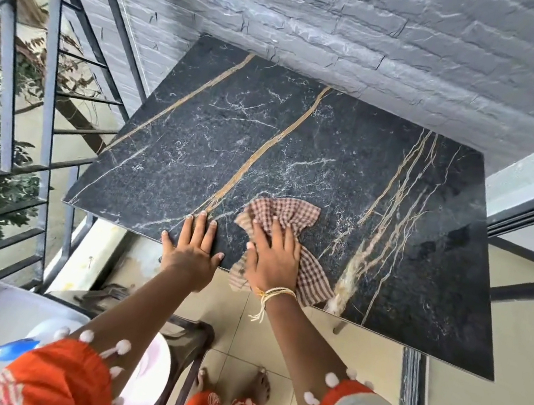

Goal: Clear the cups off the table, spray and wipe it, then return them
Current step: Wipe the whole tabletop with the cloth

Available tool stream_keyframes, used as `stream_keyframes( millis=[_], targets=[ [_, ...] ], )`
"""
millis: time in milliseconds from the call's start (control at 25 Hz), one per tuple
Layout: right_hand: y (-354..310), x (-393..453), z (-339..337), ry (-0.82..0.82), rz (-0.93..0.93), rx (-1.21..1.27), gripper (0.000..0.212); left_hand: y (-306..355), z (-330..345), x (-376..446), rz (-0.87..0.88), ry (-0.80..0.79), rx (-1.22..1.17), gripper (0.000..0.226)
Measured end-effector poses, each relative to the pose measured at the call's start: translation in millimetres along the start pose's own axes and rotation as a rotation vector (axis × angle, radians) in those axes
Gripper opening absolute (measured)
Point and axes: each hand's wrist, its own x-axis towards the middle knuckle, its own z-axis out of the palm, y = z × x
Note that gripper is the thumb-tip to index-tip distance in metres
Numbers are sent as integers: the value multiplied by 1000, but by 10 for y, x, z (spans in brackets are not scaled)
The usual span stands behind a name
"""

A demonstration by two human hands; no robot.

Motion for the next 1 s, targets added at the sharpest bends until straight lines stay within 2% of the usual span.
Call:
stream_keyframes(
  millis=[80,200,320,440,560,720,840,1000],
  targets=[
    [70,18,-12,-35,-131,-21,52,125,-84,-8,-31,24,-20,72],
    [354,47,-84,-58,-255,-50,51,386,-160,-34,-1,218,-107,59],
    [839,63,-176,-33,-163,-59,53,716,-98,-8,160,209,-134,67],
    [1509,69,-237,-16,-25,-69,52,1061,-77,58,179,168,-176,72],
    [2065,18,-302,35,111,-40,50,1447,-42,90,141,174,-195,76],
    [2240,76,-331,153,56,32,43,1798,3,141,-23,205,-200,75],
    [2199,76,-362,186,-104,101,38,1806,77,169,-70,255,-179,74],
    [2150,-80,-313,74,-639,60,38,1781,202,197,-50,276,-128,76]
  ],
)
